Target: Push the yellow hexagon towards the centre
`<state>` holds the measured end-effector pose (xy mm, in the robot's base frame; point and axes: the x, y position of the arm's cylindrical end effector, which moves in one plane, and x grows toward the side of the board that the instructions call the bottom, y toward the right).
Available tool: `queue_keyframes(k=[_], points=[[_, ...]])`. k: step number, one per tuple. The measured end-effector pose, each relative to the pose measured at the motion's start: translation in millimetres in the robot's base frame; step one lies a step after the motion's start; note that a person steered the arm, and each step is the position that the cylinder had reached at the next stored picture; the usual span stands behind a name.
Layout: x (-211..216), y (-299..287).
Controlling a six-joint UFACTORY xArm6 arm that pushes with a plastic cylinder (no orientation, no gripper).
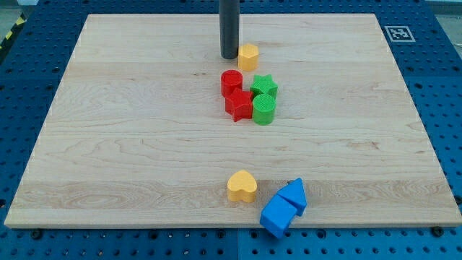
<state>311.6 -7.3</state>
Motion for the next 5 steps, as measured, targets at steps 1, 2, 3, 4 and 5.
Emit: queue_keyframes(k=[1,2,3,4,5], points=[[1,3],[10,23],[10,23],[13,52],[14,86]])
